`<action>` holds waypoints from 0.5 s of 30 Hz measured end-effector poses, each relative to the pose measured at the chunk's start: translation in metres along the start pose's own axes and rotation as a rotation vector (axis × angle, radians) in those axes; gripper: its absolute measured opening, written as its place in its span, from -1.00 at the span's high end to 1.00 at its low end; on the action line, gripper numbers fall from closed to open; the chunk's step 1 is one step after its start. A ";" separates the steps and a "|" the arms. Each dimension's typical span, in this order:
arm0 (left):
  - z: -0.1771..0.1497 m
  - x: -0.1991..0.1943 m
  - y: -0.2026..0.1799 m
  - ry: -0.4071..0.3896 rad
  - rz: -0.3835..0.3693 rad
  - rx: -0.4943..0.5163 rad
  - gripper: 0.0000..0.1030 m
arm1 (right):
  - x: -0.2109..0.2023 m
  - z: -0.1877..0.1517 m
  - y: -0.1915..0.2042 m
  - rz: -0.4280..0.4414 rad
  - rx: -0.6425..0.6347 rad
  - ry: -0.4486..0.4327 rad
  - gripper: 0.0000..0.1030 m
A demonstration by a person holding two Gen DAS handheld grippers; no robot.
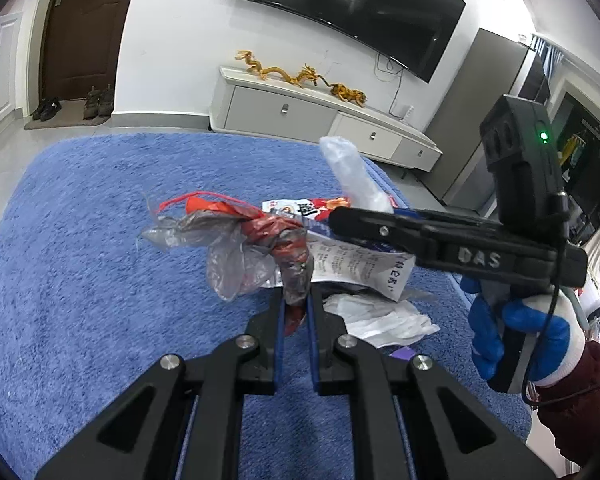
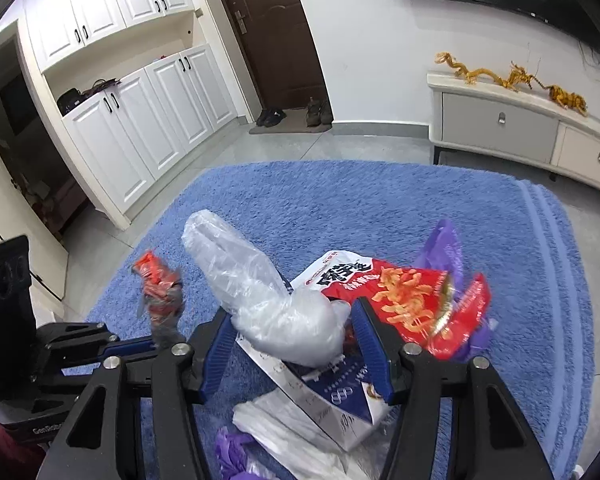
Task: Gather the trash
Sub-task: 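Lift the clear bags off the towel with both tools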
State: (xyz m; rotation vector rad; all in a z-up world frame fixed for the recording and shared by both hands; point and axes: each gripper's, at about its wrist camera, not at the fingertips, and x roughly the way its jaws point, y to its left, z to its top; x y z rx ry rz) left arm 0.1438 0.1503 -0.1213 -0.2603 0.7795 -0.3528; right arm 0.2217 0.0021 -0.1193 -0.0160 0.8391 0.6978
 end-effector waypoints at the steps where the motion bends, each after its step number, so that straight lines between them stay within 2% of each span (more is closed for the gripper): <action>1: -0.002 -0.002 0.002 0.000 0.001 -0.004 0.82 | 0.001 0.000 -0.001 0.003 0.006 -0.001 0.24; 7: -0.005 -0.020 0.005 -0.023 0.005 -0.007 0.82 | -0.026 -0.003 -0.005 0.018 0.045 -0.062 0.29; 15: -0.001 -0.057 -0.015 -0.081 0.004 0.021 0.82 | -0.103 -0.003 0.000 -0.012 0.049 -0.198 0.29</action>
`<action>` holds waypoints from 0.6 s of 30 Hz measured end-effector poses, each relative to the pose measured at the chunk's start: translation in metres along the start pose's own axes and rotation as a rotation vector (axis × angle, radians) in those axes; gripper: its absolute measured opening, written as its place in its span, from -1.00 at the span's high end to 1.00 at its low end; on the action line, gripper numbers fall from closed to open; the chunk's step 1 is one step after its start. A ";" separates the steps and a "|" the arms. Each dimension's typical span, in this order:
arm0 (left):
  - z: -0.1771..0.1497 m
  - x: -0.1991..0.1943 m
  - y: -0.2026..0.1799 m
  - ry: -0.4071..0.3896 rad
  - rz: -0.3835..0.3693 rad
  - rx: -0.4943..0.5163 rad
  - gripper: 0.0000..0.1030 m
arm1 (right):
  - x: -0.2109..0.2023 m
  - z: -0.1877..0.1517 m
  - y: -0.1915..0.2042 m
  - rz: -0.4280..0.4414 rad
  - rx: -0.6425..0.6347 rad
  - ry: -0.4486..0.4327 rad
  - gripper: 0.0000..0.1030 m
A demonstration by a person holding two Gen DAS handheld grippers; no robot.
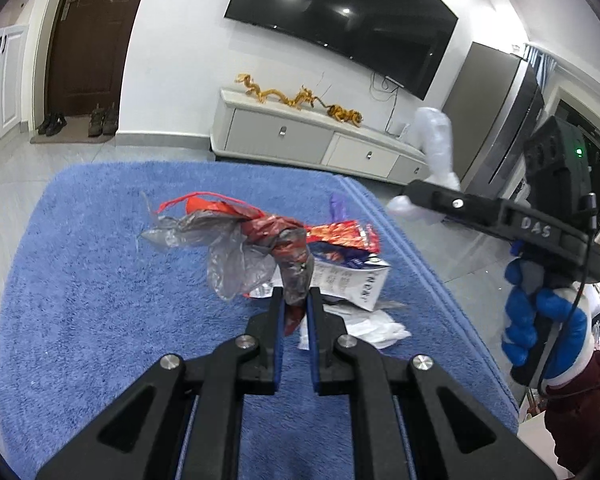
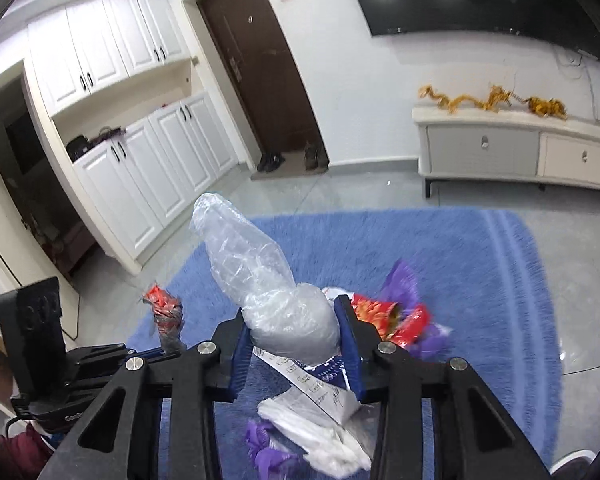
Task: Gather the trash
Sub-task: 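Lift the clear bags off the towel with both tools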
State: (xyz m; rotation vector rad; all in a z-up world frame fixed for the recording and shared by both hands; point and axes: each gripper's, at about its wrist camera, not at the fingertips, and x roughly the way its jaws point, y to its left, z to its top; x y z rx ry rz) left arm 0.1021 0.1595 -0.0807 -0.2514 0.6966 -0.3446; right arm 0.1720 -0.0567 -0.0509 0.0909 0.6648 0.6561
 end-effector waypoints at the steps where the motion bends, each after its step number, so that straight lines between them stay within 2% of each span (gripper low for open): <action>1: 0.000 -0.004 -0.003 -0.004 0.002 0.007 0.82 | -0.012 -0.002 0.001 -0.009 -0.001 -0.016 0.29; 18: -0.007 -0.060 -0.064 -0.043 0.069 0.075 0.82 | -0.127 -0.066 -0.010 -0.127 0.075 -0.089 0.29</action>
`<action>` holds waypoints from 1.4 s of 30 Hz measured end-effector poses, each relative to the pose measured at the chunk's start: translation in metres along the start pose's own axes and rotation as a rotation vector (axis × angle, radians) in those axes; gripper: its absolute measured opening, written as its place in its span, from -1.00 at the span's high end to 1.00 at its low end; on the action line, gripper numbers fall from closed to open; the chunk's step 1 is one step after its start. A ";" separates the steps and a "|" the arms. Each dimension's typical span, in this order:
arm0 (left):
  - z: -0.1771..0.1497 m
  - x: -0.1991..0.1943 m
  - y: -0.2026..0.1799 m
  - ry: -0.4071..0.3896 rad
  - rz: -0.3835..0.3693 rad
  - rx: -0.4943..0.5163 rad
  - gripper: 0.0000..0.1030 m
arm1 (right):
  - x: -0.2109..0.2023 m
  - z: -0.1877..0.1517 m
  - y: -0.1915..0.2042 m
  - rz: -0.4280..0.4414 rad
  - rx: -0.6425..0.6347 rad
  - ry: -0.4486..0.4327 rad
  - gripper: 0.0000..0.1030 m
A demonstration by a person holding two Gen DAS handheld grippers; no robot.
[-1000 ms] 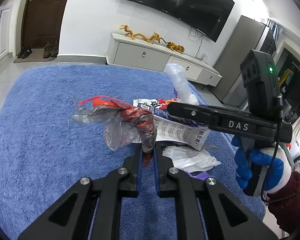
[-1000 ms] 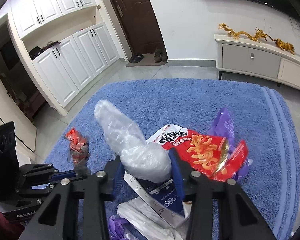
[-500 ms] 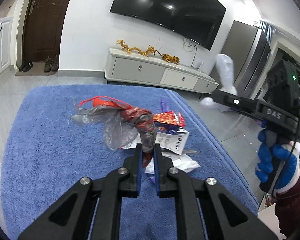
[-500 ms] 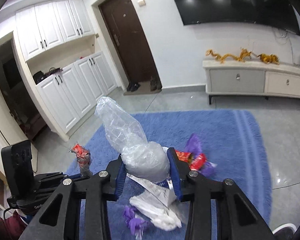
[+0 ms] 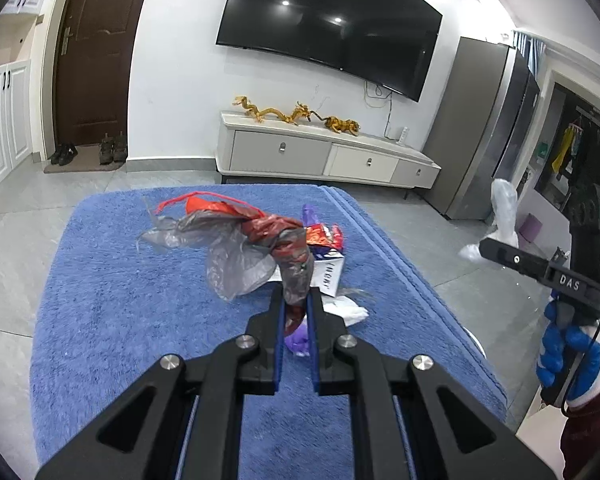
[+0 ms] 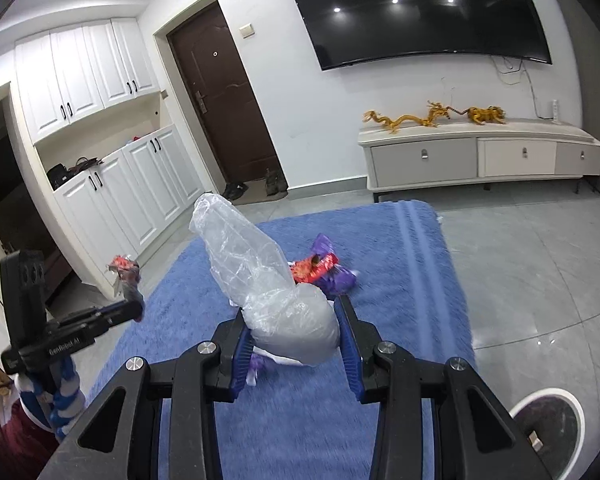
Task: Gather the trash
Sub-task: 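Lift the clear bags off the towel with both tools, then carry both bags over the trash bin and open both tools to drop them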
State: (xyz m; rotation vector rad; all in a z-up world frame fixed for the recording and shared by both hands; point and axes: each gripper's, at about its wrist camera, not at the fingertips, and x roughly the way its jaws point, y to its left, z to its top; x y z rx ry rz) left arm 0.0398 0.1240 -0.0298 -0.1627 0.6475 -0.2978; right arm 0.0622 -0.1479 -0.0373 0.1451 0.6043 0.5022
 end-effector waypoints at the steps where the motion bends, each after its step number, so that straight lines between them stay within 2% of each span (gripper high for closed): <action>1: -0.001 -0.002 -0.005 0.000 0.004 0.006 0.82 | -0.003 -0.001 -0.001 0.001 0.004 -0.004 0.29; 11: -0.003 -0.010 -0.052 0.016 0.035 0.050 0.82 | -0.050 -0.025 -0.044 -0.015 0.070 -0.082 0.29; 18: -0.001 0.013 -0.104 0.055 0.049 0.119 0.82 | -0.069 -0.042 -0.080 -0.061 0.121 -0.118 0.29; 26: -0.012 0.062 -0.177 0.122 0.065 0.261 0.82 | -0.085 -0.072 -0.133 -0.144 0.199 -0.106 0.29; 30: -0.023 0.078 -0.211 0.131 0.075 0.338 0.82 | -0.094 -0.086 -0.156 -0.190 0.226 -0.091 0.29; 42: -0.040 0.127 -0.281 0.197 0.025 0.489 0.82 | -0.098 -0.124 -0.217 -0.260 0.342 -0.047 0.29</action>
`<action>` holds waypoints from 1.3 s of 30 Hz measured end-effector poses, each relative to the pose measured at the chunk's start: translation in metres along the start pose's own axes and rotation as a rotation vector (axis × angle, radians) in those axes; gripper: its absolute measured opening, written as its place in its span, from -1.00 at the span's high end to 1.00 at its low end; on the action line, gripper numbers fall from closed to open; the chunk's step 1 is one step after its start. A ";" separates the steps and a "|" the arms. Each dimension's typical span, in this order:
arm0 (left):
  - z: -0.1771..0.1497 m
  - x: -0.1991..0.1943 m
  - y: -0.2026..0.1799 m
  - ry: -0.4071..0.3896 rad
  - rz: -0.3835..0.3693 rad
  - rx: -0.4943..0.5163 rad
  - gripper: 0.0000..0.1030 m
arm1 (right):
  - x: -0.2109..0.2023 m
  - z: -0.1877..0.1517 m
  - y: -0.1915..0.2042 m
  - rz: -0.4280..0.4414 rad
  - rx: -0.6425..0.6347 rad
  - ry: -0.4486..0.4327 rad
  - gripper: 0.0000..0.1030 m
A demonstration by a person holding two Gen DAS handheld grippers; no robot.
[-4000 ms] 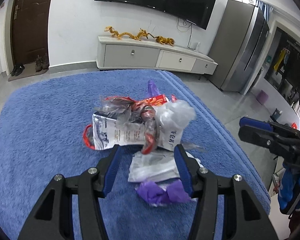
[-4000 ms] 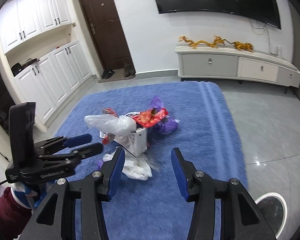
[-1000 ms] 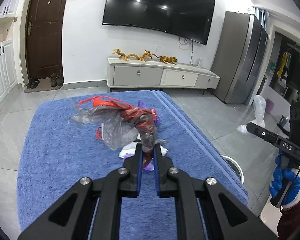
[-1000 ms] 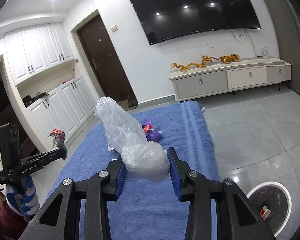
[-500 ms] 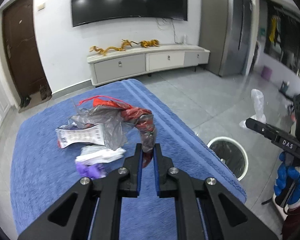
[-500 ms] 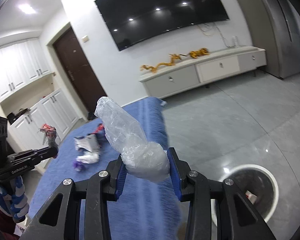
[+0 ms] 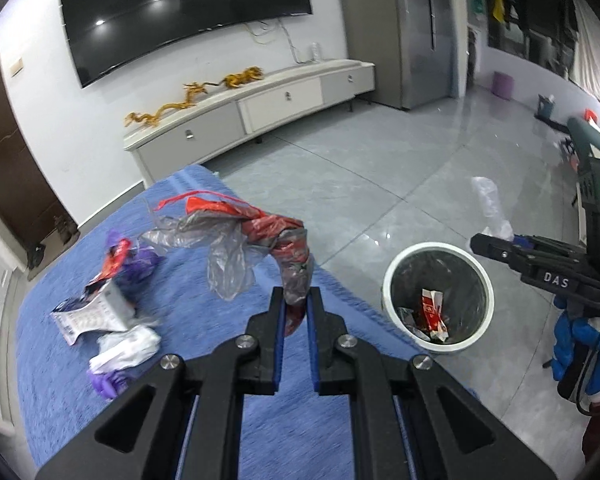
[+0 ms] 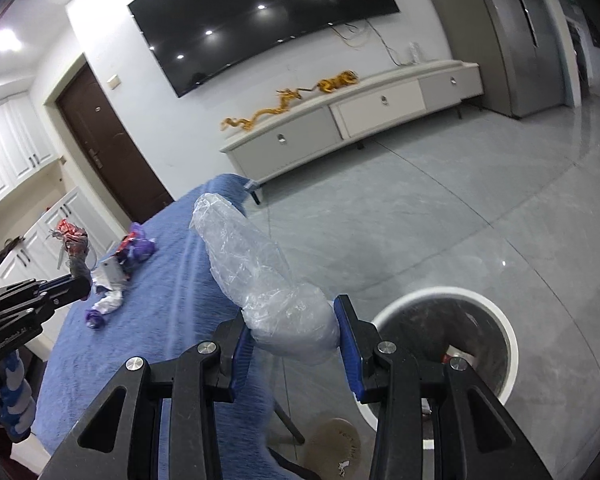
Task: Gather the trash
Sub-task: 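Carry both bags over the trash bin and open both tools to drop them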
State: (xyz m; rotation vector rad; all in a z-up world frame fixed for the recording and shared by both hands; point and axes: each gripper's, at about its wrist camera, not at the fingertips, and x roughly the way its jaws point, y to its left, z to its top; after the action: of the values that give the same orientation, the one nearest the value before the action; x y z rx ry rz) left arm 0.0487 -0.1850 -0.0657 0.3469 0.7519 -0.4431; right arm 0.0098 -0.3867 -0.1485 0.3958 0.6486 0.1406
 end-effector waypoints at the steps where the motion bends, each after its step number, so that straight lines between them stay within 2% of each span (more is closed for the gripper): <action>1: 0.002 0.004 -0.004 0.005 -0.005 0.009 0.82 | 0.001 -0.001 -0.005 -0.003 0.008 0.003 0.29; 12: 0.016 0.047 -0.044 0.065 -0.076 0.086 0.82 | 0.008 -0.011 -0.059 -0.073 0.110 0.028 0.29; 20: 0.029 0.078 -0.071 0.120 -0.168 0.108 0.81 | 0.020 -0.018 -0.080 -0.129 0.157 0.057 0.29; 31: 0.061 0.148 -0.126 0.254 -0.451 0.067 0.79 | 0.062 -0.030 -0.133 -0.286 0.222 0.180 0.24; 36: 0.064 0.178 -0.137 0.335 -0.521 0.014 0.79 | 0.066 -0.036 -0.146 -0.347 0.232 0.213 -0.01; 39: 0.062 0.186 -0.132 0.370 -0.568 -0.038 0.78 | 0.063 -0.040 -0.148 -0.359 0.245 0.218 -0.04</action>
State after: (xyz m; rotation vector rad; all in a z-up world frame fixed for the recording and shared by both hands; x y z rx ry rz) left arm 0.1380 -0.3741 -0.1761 0.1743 1.2250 -0.9132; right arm 0.0358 -0.4946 -0.2717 0.4964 0.9454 -0.2435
